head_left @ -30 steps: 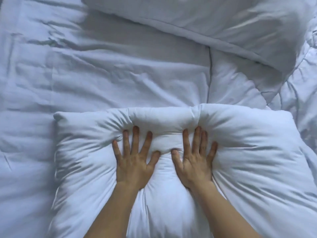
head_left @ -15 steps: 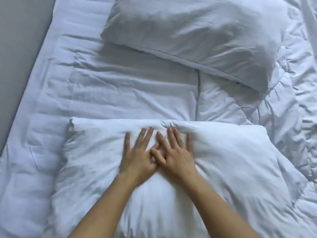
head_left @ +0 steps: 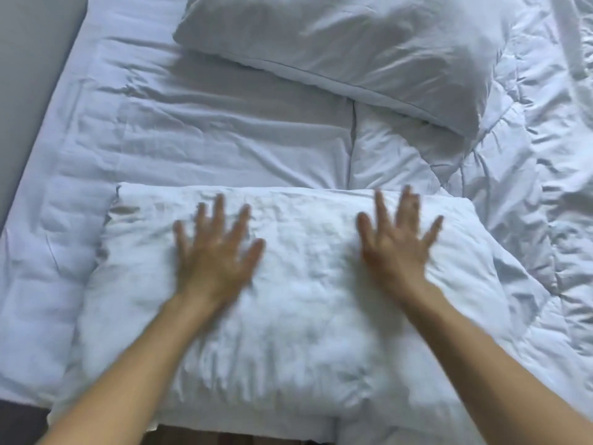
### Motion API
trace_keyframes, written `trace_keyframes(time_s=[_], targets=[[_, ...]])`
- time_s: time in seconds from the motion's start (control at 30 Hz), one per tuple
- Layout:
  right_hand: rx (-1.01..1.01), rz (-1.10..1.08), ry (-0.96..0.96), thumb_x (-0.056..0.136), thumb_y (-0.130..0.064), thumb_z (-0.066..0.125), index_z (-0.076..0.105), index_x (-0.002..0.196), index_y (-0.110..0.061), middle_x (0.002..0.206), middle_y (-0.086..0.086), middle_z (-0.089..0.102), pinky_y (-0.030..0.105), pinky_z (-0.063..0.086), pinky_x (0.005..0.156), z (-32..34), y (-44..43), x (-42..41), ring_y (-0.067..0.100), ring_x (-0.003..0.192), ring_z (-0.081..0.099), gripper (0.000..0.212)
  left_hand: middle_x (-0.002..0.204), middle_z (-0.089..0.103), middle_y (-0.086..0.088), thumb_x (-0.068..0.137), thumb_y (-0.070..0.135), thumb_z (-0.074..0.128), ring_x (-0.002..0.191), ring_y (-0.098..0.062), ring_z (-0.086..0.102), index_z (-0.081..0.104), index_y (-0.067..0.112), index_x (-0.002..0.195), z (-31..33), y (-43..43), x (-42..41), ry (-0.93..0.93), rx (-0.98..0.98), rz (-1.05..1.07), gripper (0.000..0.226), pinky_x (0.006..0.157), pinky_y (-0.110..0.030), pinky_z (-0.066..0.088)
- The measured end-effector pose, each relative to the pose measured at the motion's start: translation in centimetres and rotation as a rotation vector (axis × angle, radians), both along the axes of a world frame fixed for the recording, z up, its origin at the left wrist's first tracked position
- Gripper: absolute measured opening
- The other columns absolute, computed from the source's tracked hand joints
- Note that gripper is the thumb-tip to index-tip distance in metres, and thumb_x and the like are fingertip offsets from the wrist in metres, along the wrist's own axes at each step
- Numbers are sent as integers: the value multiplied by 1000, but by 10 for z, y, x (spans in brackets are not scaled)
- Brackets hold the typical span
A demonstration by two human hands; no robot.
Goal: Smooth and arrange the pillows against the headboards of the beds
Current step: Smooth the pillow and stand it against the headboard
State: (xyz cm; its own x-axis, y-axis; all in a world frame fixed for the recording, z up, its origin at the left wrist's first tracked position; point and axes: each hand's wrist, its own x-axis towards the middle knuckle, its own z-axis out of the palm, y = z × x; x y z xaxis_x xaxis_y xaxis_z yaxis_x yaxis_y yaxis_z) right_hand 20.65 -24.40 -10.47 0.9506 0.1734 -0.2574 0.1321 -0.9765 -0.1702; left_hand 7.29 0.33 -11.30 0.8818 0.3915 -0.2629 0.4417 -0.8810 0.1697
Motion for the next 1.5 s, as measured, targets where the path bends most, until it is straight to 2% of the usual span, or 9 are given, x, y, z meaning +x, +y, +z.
trace_keyframes(time_s=[0.1, 0.2, 0.4, 0.53, 0.73, 1.03, 1.13, 1.33, 1.5], targets=[[133, 313, -33, 99, -61, 17, 23, 155, -42, 168, 7, 12, 58, -11, 119, 0, 65, -77, 22, 155, 7, 60, 167, 15, -5, 87, 63, 31, 154, -31, 10, 18, 38, 157, -6, -85, -8, 0, 46, -316, 75, 116, -69, 9], [-57, 464, 64, 95, -71, 13, 8, 157, -46, 169, 4, 3, 54, -10, 121, -20, 25, -113, 19, 155, -2, 66, 167, 13, -4, 92, 64, 32, 154, -27, 10, 16, 41, 156, -23, -63, -59, 40, 97, -286, 70, 119, -61, 12], [-229, 36, 38, 91, -79, 7, -7, 156, -44, 169, 1, -6, 57, -8, 121, -29, -98, -127, 15, 153, -16, 75, 167, -14, 6, 89, 78, 2, 154, -20, -12, 0, 44, 156, -23, 31, -176, 294, 177, 43, 75, 120, -59, -3], [-67, -160, 14, 91, -76, 1, -8, 158, -37, 167, 4, -16, 64, -10, 117, -3, -71, -145, 19, 153, -18, 78, 163, -29, 5, 87, 76, -7, 149, -23, -27, -12, 38, 156, -4, 10, -175, 198, 122, 217, 79, 116, -63, -14], [8, 411, -15, 101, -62, 11, 2, 157, -45, 169, 4, -5, 59, -9, 120, -11, 17, -235, 22, 154, -9, 59, 168, -8, 0, 97, 67, 18, 154, -26, -9, 1, 42, 157, -20, -80, -170, 7, 41, -236, 67, 119, -65, 4], [-301, -177, 220, 85, -77, -7, -17, 155, -41, 165, -3, -24, 60, -9, 118, -17, -192, -231, 13, 151, -19, 80, 167, -11, 1, 92, 66, 9, 154, -29, -2, 0, 38, 158, -45, 41, -330, 290, 52, 380, 72, 116, -69, 4], [-106, -284, 105, 89, -72, 1, -10, 157, -38, 166, 1, -20, 60, -12, 118, 5, -151, -231, 16, 152, -20, 77, 168, -2, -3, 95, 64, 9, 154, -29, 3, 14, 24, 159, -20, 25, -317, 134, 8, 415, 76, 116, -69, 5], [171, 72, -113, 101, -58, 18, -2, 158, -39, 167, 3, -20, 57, -19, 117, 39, 2, -214, 21, 153, -19, 64, 165, -22, 0, 95, 68, 18, 152, -24, -21, -9, 36, 157, 31, -40, -178, -118, -46, 40, 75, 118, -59, -15], [66, 156, -79, 100, -59, 13, -3, 155, -49, 166, 4, -20, 62, -14, 117, 0, 64, -165, 21, 152, -21, 58, 168, -10, 2, 97, 65, 12, 153, -31, -12, -1, 52, 153, -1, -52, -87, -107, 0, -83, 59, 116, -66, -9]])
